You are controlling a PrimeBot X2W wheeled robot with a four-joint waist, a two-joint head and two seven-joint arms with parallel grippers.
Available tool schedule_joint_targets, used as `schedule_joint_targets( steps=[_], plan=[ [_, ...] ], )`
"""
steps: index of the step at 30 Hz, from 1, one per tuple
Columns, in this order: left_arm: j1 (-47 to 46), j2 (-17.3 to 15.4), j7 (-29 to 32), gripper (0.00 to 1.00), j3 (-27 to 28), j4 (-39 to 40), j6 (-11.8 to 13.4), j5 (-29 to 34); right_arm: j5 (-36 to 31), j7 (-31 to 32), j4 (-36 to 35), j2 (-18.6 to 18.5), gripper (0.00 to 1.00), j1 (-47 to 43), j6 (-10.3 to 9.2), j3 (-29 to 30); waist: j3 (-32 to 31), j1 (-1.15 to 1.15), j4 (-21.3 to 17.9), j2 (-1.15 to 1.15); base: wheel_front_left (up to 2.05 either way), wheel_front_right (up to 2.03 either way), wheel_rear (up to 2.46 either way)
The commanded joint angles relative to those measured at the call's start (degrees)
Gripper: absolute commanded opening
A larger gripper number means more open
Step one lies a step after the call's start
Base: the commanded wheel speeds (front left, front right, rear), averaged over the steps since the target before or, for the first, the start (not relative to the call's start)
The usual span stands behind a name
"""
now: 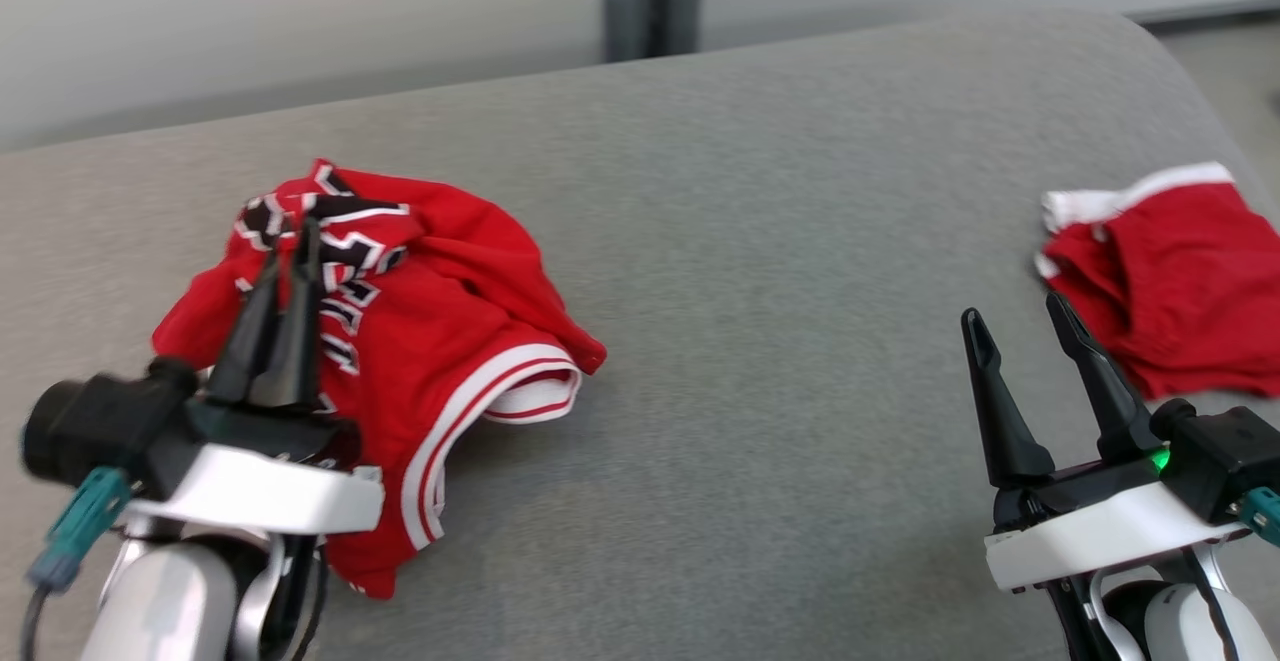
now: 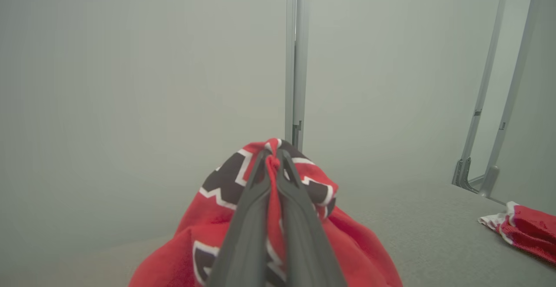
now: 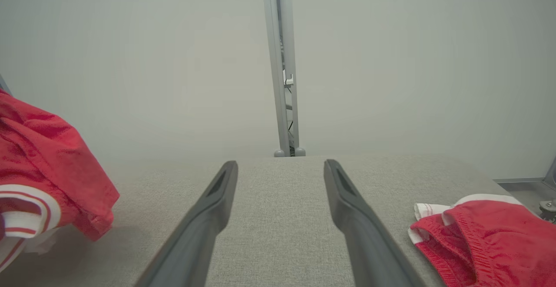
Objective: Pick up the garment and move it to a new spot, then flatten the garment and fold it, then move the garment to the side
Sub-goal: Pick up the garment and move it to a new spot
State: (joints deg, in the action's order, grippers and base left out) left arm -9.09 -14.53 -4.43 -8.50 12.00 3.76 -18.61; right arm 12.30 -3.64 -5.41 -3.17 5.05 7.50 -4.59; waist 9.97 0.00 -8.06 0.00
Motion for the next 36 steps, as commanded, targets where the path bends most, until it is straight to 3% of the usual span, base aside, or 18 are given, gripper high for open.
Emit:
schedule_joint_targets(
  steps=[1, 10, 18, 19, 20, 21, 29, 36],
  plan=[
    [-1.16, -0.03, 0.18, 0.00, -0.16, -0.53, -0.31, 0.49, 0.43, -0.61, 0.05, -0.01, 1.00, 0.52, -0.02, -0.06, 2.60, 0.00, -4.54, 0.00, 0.00, 0.00, 0.00],
    [-9.32, 2.08, -0.46, 0.00, -5.38, -13.79, -4.71, -0.37, 2.71, -3.38, 2.00, 0.23, 1.00, 1.11, -0.02, -0.66, 8.00, 0.00, -14.42, 0.00, 0.00, 0.00, 0.00],
    [-14.10, 3.48, -1.89, 0.00, -9.09, -27.07, -7.95, -0.47, 4.74, -5.92, 4.05, 0.24, 1.00, 1.77, -0.02, -1.46, 10.23, 0.00, -16.82, 0.00, 0.00, 0.00, 0.00],
    [-14.61, 3.62, -2.42, 0.08, -9.50, -28.11, -8.39, -0.58, 4.87, -6.15, 4.26, 0.23, 1.00, 1.88, -0.02, -1.52, 10.34, 0.00, -16.68, 0.00, 0.00, 0.00, 0.00],
    [-15.16, 3.81, -2.85, 0.50, -9.82, -29.05, -8.75, -0.67, 4.83, -6.26, 4.47, 0.23, 1.00, 2.01, -0.02, -1.43, 10.38, 0.00, -16.40, 0.00, 0.00, 0.00, 0.00],
    [-15.55, 3.93, -3.31, 1.00, -10.28, -29.74, -8.90, -0.61, 4.74, -6.41, 4.69, 0.23, 1.00, 2.13, -0.02, -1.34, 10.35, 0.00, -15.99, 0.00, 0.00, 0.00, 0.00],
    [-16.77, 4.64, -8.27, 1.00, -10.89, -28.53, -10.32, -3.24, 3.37, -6.11, 5.21, 0.16, 1.00, 2.83, -0.02, -0.20, 8.73, 0.00, -10.64, 0.00, 0.00, 0.00, 0.00],
    [-13.28, 3.09, -10.19, 1.00, -5.67, -24.25, -7.91, -4.75, 1.27, -4.13, 4.16, 0.17, 1.00, 2.16, -0.02, 1.26, 5.89, 0.00, -4.77, 0.00, 0.00, 0.00, 0.00]
  ],
)
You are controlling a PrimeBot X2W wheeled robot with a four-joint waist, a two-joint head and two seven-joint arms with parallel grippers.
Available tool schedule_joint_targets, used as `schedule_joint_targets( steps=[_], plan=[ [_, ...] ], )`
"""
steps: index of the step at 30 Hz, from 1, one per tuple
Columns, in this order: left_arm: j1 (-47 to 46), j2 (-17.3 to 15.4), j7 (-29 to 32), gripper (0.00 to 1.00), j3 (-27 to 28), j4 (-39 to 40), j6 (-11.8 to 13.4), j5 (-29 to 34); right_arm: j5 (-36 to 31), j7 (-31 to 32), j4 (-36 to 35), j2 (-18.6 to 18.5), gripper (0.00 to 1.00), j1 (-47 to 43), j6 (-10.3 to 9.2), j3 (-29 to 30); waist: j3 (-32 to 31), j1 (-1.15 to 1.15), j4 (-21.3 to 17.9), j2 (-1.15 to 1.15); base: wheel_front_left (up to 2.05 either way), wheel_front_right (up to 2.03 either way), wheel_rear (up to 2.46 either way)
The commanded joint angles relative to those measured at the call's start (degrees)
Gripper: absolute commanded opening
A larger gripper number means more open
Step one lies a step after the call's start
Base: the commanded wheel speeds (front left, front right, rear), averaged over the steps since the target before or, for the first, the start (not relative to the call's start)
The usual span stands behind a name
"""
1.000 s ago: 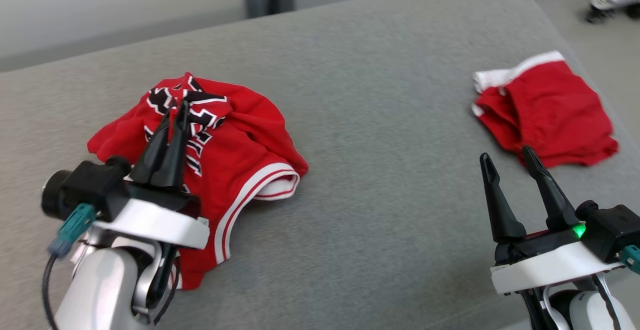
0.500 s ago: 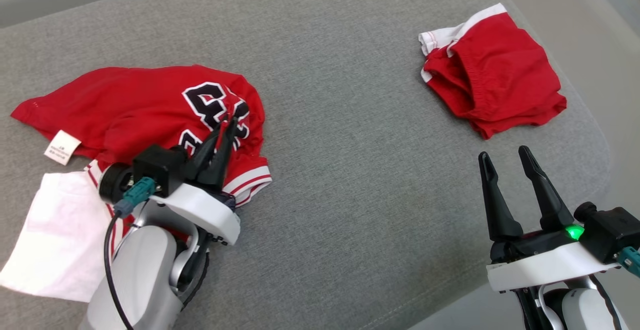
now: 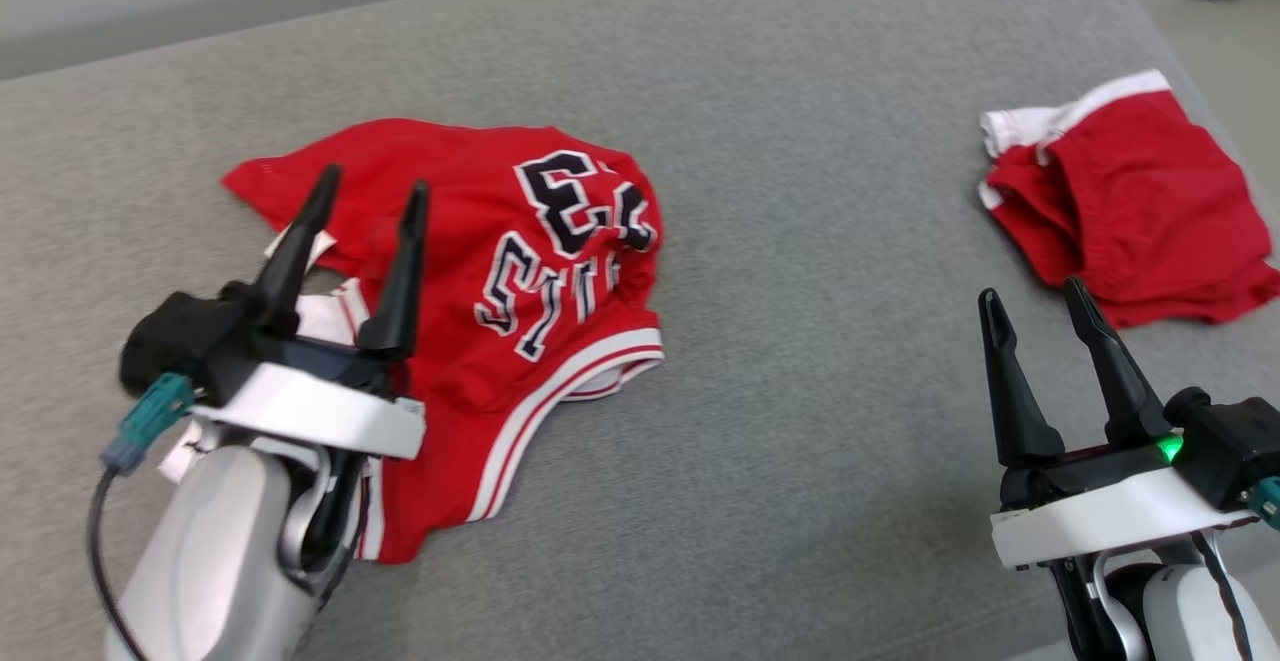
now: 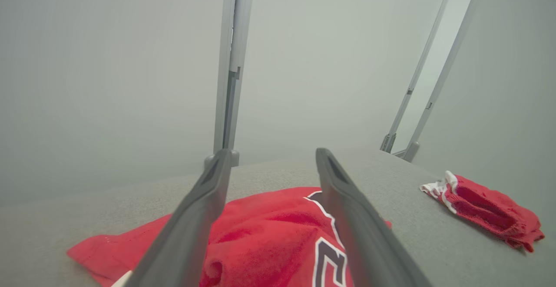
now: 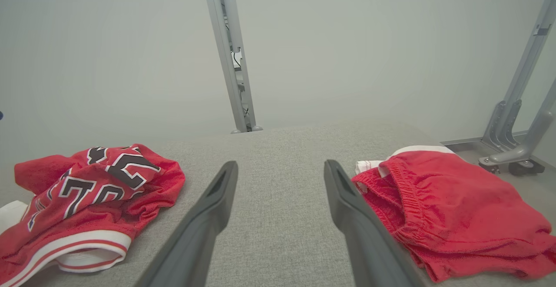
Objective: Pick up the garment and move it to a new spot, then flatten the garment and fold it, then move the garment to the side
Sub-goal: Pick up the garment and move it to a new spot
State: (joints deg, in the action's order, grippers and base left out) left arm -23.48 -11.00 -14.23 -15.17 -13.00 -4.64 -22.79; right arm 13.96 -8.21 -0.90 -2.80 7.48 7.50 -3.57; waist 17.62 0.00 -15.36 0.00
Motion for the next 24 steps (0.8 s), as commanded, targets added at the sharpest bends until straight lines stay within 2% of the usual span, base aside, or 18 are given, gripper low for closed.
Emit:
schedule_joint_targets(
  steps=[1, 6, 14, 24],
  plan=[
    [1.87, -0.84, -0.50, 1.00, 1.97, 1.67, 0.94, -0.51, -0.61, 0.66, -0.66, -0.21, 1.00, -0.39, -0.02, 0.25, -2.16, 0.00, 3.25, 0.00, 0.00, 0.00, 0.00],
    [5.81, -2.40, -0.75, 1.00, 6.32, 4.12, 2.32, -1.30, -1.38, 1.95, -1.52, -0.45, 1.00, -1.07, -0.02, 0.61, -3.81, 0.00, 5.86, 0.00, 0.00, 0.00, 0.00],
    [14.80, -4.86, -0.80, 1.00, 15.30, 8.50, 2.15, -4.29, -1.69, 4.48, -2.79, -1.90, 1.00, -3.48, -0.02, 1.30, -7.39, 0.00, 10.30, 0.00, 0.00, 0.00, 0.00],
    [24.13, -5.96, 0.24, 1.00, 16.92, 12.91, 3.09, -4.24, -1.73, 6.58, -3.42, -3.07, 1.00, -6.45, -0.02, 2.26, -12.03, 0.00, 12.41, 0.00, 0.00, 0.00, 0.00]
  ],
)
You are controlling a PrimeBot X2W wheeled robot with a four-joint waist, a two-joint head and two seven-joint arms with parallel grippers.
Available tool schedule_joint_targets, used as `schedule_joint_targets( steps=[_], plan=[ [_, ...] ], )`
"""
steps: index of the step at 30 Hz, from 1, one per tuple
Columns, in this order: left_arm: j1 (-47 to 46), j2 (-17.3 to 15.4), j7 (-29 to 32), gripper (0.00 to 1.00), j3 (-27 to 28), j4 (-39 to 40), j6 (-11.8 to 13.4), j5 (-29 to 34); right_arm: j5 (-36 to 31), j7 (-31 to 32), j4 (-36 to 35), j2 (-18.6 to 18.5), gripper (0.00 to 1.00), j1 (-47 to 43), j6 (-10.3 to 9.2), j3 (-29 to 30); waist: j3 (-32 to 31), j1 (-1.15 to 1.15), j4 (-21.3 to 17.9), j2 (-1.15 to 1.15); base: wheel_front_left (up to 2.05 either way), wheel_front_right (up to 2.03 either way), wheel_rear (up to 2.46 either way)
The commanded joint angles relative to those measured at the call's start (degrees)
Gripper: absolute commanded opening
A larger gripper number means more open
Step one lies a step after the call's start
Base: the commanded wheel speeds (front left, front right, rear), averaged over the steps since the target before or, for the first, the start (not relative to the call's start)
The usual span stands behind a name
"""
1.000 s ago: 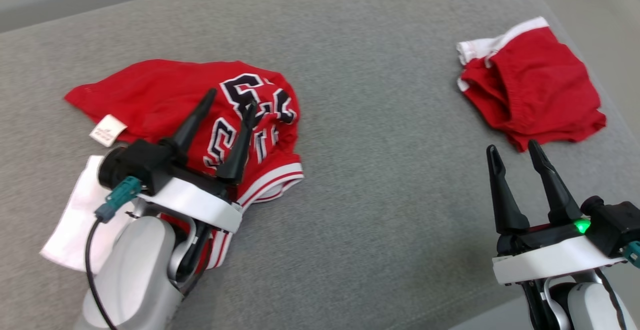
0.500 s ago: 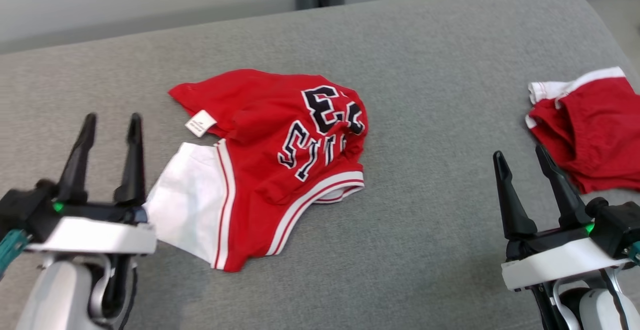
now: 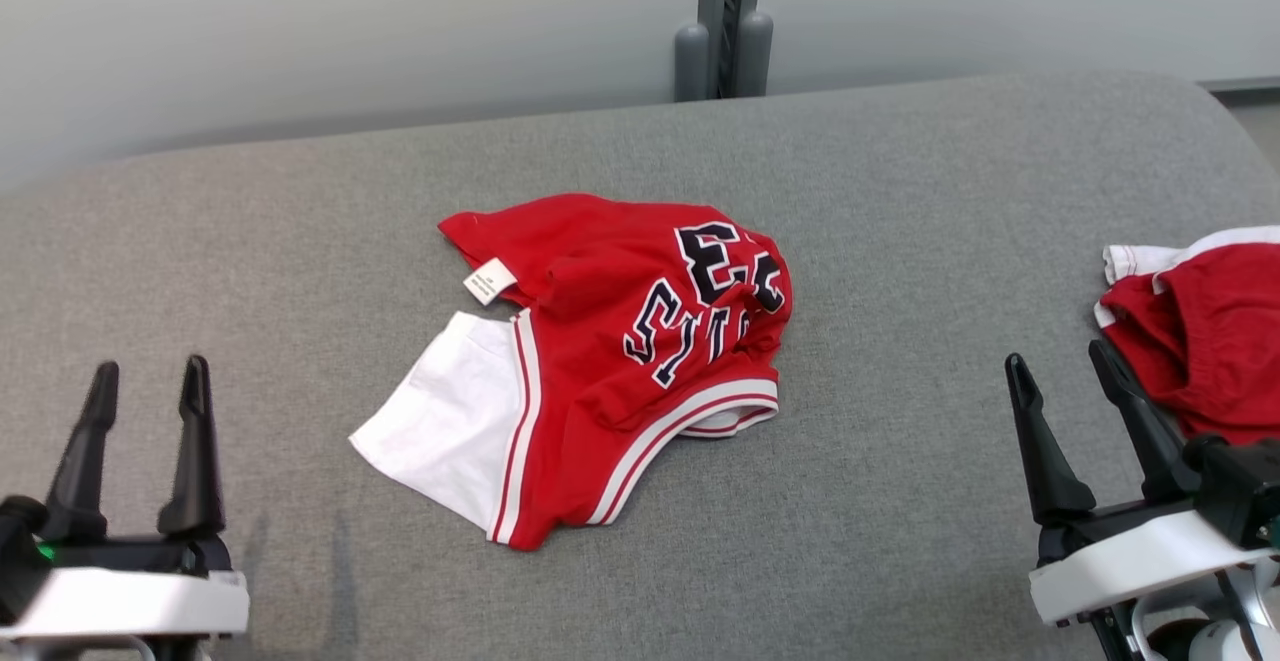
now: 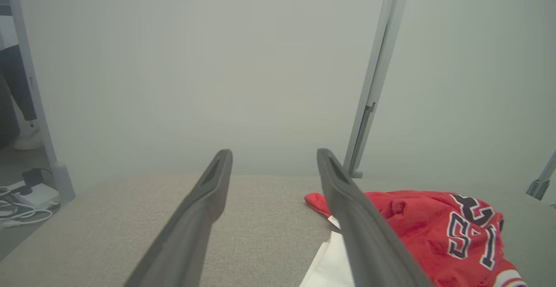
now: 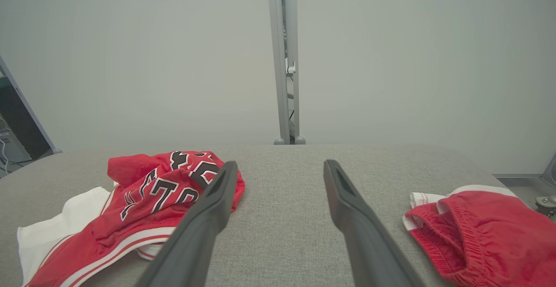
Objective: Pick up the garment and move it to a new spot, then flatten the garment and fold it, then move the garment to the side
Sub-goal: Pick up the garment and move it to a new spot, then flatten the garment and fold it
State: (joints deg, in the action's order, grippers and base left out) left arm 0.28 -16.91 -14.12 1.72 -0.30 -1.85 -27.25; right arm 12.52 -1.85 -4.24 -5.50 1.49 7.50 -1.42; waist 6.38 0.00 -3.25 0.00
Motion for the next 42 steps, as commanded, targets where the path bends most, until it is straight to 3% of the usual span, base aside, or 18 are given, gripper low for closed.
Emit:
schedule_joint_targets(
  steps=[1, 15, 42],
  plan=[
    [1.07, 0.02, 0.39, 1.00, -0.24, 0.66, 0.28, 0.34, -0.26, 0.30, -0.03, -0.42, 1.00, -0.86, -0.02, 0.09, -1.33, 0.00, 0.36, 0.00, 0.00, 0.00, 0.00],
    [8.46, 0.43, 3.96, 1.00, -3.25, 4.70, 1.76, 1.07, 0.07, 1.96, -1.65, -1.02, 1.00, -4.39, -0.02, 0.76, -5.72, 0.00, 0.32, 0.00, 0.00, 0.00, 0.00],
    [7.23, -0.44, 4.62, 1.00, -4.30, 5.44, 2.26, 0.66, 0.42, 2.30, -1.47, -0.32, 1.00, -4.76, -0.02, 0.09, -5.76, 0.00, 0.13, 0.00, 0.00, 0.00, 0.00]
  ],
)
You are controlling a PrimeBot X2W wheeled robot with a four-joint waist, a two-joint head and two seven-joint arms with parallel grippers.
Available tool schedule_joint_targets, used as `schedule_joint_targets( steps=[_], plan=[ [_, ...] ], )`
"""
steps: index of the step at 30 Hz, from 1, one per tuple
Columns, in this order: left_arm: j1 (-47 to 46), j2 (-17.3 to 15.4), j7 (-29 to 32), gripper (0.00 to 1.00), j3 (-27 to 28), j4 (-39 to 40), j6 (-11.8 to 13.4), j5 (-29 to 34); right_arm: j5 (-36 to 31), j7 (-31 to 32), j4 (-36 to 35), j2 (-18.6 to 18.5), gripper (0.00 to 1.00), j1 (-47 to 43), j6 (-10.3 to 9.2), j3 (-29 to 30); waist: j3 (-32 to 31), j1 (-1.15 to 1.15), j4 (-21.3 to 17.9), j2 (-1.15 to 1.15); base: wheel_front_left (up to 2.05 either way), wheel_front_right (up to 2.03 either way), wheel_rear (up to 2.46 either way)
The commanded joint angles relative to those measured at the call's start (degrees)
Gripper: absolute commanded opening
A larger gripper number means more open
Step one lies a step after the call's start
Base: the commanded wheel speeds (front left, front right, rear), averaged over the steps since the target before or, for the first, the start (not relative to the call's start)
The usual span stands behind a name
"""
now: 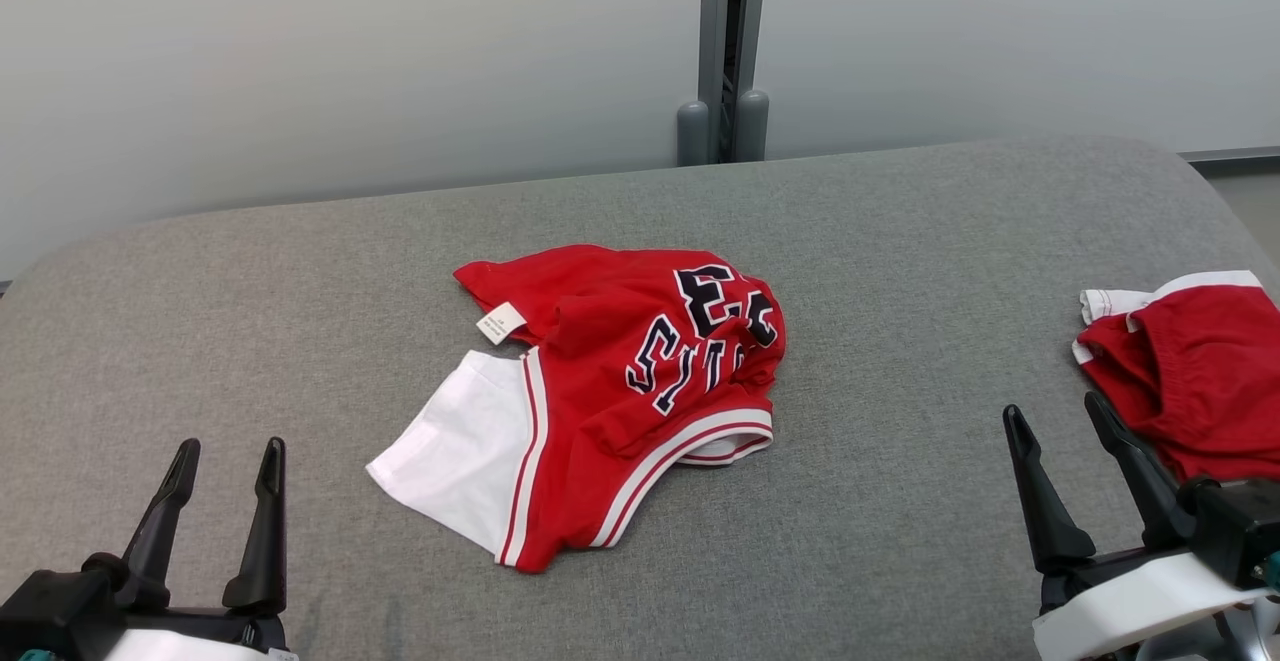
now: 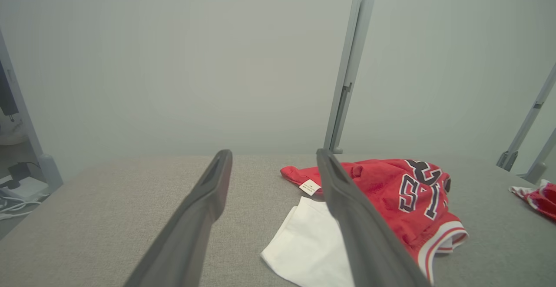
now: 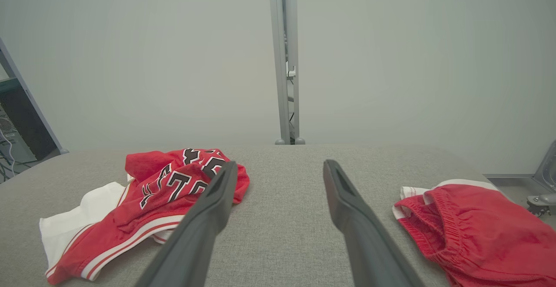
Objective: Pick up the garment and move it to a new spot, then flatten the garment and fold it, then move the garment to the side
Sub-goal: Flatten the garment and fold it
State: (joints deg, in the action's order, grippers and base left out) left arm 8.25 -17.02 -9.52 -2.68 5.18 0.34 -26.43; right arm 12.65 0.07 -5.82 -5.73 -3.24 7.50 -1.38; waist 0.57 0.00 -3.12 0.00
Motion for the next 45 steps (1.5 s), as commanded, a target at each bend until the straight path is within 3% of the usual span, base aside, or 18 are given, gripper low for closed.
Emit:
schedule_joint_targets(
  steps=[1, 14, 19, 24, 32, 37, 45],
  plan=[
    [-0.81, -0.39, -0.02, 1.00, 0.06, -0.13, 0.06, -0.20, 0.27, 0.39, 0.11, -0.07, 1.00, -0.02, -0.02, 0.06, 0.11, 0.00, 0.00, 0.00, 0.00, 0.00, 0.00],
    [-1.69, -0.79, -0.29, 1.00, -0.17, -0.09, 0.50, -0.32, -0.22, 0.61, -0.44, -0.17, 1.00, 0.90, -0.02, -0.60, 1.51, 0.00, 0.85, 0.00, 0.00, 0.00, 0.00],
    [-3.21, -0.94, -0.61, 1.00, -0.24, 0.41, 0.37, -0.34, -0.41, 1.57, -1.20, -1.40, 1.00, 3.26, -0.02, -5.06, 4.21, 0.00, 1.74, 0.00, 0.00, 0.00, 0.00],
    [-6.41, -0.67, -0.99, 1.00, -1.07, 0.00, -0.23, 0.06, -1.07, 3.43, -1.22, -3.71, 1.00, 6.76, -0.02, -12.64, 7.78, 0.00, 3.99, 0.00, 0.00, 0.00, 0.00],
    [-12.94, 0.91, -2.65, 1.00, -3.34, -2.78, -1.97, 0.18, 2.50, 8.83, 4.22, -8.36, 1.00, 21.07, -0.02, -33.94, 13.48, 0.00, 9.42, 0.00, 0.00, 0.00, 0.00],
    [-17.99, 2.99, -4.05, 1.00, -5.65, -5.53, -3.70, 0.52, 5.82, 11.48, 13.32, -9.51, 1.00, 34.75, -0.02, -47.24, 17.26, 0.00, 14.50, 0.00, 0.00, 0.00, 0.00],
    [-22.82, 5.40, -5.29, 1.00, -6.53, -9.46, -5.60, 0.97, 10.89, 12.39, 27.41, -8.73, 1.00, 48.26, -0.02, -61.19, 20.11, 0.00, 19.41, 0.00, 0.00, 0.00, 0.00]
  ],
)
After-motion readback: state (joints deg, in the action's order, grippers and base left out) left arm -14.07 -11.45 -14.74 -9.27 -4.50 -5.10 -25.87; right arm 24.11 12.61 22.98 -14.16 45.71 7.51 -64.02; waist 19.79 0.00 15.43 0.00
